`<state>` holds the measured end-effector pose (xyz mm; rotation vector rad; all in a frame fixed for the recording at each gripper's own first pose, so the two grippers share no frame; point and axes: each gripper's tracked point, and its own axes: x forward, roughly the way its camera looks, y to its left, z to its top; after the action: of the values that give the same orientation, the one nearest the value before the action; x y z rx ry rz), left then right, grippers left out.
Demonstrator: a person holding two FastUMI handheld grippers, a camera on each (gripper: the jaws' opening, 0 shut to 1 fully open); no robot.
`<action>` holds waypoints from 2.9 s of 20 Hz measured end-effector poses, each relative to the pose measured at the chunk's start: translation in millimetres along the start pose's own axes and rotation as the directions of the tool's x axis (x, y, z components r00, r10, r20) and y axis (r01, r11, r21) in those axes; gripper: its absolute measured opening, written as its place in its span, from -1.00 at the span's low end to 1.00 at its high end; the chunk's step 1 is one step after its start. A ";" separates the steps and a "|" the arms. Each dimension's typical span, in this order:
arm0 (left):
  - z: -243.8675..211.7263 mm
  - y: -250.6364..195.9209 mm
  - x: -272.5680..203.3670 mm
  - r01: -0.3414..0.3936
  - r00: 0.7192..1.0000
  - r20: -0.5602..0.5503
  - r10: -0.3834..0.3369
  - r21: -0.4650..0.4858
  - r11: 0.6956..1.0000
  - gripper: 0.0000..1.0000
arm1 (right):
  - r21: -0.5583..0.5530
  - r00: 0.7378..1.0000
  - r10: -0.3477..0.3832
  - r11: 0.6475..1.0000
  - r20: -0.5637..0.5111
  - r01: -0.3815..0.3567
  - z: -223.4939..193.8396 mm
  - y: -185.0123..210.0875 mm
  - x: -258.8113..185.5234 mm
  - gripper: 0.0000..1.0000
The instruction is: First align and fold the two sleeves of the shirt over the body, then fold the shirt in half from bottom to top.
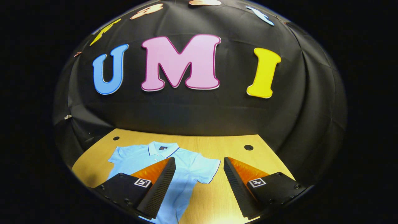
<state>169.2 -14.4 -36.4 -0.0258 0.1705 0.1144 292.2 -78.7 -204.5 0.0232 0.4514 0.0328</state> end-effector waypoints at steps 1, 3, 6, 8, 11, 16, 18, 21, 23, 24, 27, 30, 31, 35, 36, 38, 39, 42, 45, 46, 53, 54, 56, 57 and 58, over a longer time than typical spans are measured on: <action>-2.2 -0.2 5.5 -0.013 1.000 -0.010 0.013 -0.002 1.000 0.94 | 0.002 1.000 0.001 1.000 -0.028 -0.001 -6.0 -5.2 14.6 0.94; -5.8 -0.6 13.9 -0.037 0.999 -0.027 0.037 -0.005 0.999 0.94 | 0.003 0.997 -0.013 1.000 -0.077 0.014 -20.7 -16.3 41.9 0.94; -13.0 0.0 26.6 -0.077 0.996 -0.054 0.077 -0.005 0.997 0.94 | 0.028 0.991 -0.017 0.999 -0.136 0.021 -39.0 -31.7 80.0 0.94; -20.6 -1.7 34.4 -0.100 0.992 -0.076 0.100 -0.007 0.995 0.94 | 0.024 0.983 -0.018 0.999 -0.183 0.022 -52.6 -41.1 103.1 0.94; -35.9 -2.5 44.1 -0.129 0.985 -0.116 0.128 -0.007 0.992 0.94 | -0.021 0.972 -0.020 1.000 -0.234 0.015 -71.8 -53.0 137.9 0.94; -59.4 -2.8 57.1 -0.168 0.971 -0.179 0.161 -0.020 0.986 0.94 | -0.005 0.953 -0.013 1.000 -0.304 0.012 -101.1 -64.3 185.0 0.94; -69.1 -3.1 59.9 -0.175 0.966 -0.197 0.167 -0.022 0.984 0.94 | 0.021 0.945 -0.018 0.999 -0.326 0.026 -110.5 -69.1 201.0 0.94; -80.3 -3.2 66.1 -0.179 0.960 -0.220 0.174 -0.003 0.984 0.94 | 0.063 0.929 -0.024 0.997 -0.368 0.051 -128.1 -74.1 218.2 0.94; -82.9 -5.2 70.8 -0.178 0.959 -0.223 0.175 0.005 0.984 0.94 | 0.074 0.923 -0.028 0.995 -0.384 0.061 -134.5 -78.7 223.3 0.94; -84.4 -6.2 72.2 -0.178 0.958 -0.227 0.174 0.003 0.984 0.94 | 0.073 0.920 -0.028 0.995 -0.390 0.062 -139.6 -77.3 226.6 0.94; -87.7 -11.1 74.7 -0.177 0.957 -0.233 0.170 -0.010 0.984 0.94 | 0.049 0.912 -0.025 0.998 -0.410 0.050 -150.9 -74.1 228.1 0.89; -91.2 -14.2 75.1 -0.178 0.957 -0.235 0.171 -0.009 0.984 0.94 | 0.046 0.920 -0.005 0.999 -0.391 0.025 -148.8 -66.6 232.1 0.70; -95.2 -14.2 73.3 -0.177 0.955 -0.242 0.169 -0.010 0.984 0.94 | 0.048 0.920 0.005 0.999 -0.393 0.015 -149.7 -62.2 232.9 0.52; -103.4 -14.4 68.4 -0.190 0.949 -0.258 0.179 -0.020 0.981 0.94 | 0.025 0.924 0.010 1.000 -0.382 0.000 -148.8 -53.1 235.2 -0.72; -105.4 -14.0 67.2 -0.195 0.948 -0.261 0.181 -0.025 0.981 0.94 | 0.011 0.924 0.004 1.000 -0.383 0.000 -150.3 -52.0 234.6 -0.72; -111.2 -12.1 62.6 -0.204 0.945 -0.268 0.189 -0.029 0.979 0.94 | 0.008 0.923 0.009 1.000 -0.384 -0.006 -147.1 -52.0 233.5 -0.87; -112.7 -11.4 60.6 -0.208 0.943 -0.271 0.193 -0.030 0.978 0.94 | 0.005 0.924 0.005 1.000 -0.382 -0.003 -146.2 -53.4 233.1 -0.87; -115.0 -11.2 57.2 -0.211 0.943 -0.269 0.194 -0.037 0.977 0.94 | -0.012 0.938 0.004 1.000 -0.347 -0.009 -126.1 -51.9 228.2 -0.87; -115.0 -10.0 54.0 -0.214 0.945 -0.262 0.196 -0.043 0.976 0.94 | -0.058 0.950 0.016 0.998 -0.311 -0.036 -100.6 -36.4 222.3 -0.87; -112.9 -9.2 52.3 -0.216 0.946 -0.256 0.198 -0.045 0.975 0.94 | -0.076 0.954 0.024 0.996 -0.299 -0.049 -93.4 -28.4 221.4 -0.87; -116.9 5.4 40.1 -0.241 0.944 -0.245 0.220 -0.061 0.969 0.94 | -0.163 0.958 0.120 0.973 -0.261 -0.166 -67.6 59.1 213.9 -0.87; -118.8 9.0 38.7 -0.250 0.942 -0.246 0.227 -0.065 0.966 0.94 | -0.162 0.954 0.137 0.969 -0.266 -0.185 -69.6 74.5 213.1 -0.87; -123.0 19.2 34.4 -0.266 0.938 -0.252 0.239 -0.079 0.961 0.94 | -0.155 0.944 0.174 0.962 -0.280 -0.224 -75.9 105.8 209.7 -0.87; -126.1 22.5 35.4 -0.274 0.936 -0.254 0.244 -0.088 0.958 0.94 | -0.150 0.938 0.191 0.959 -0.288 -0.241 -80.6 120.7 208.2 -0.87; -127.2 26.9 36.5 -0.280 0.934 -0.258 0.248 -0.095 0.955 0.94 | -0.144 0.931 0.207 0.955 -0.300 -0.258 -85.9 134.3 206.7 -0.87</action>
<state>180.4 11.9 -168.4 -0.1485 0.4128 0.3934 437.0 64.4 -367.9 -0.1086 0.7286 0.3158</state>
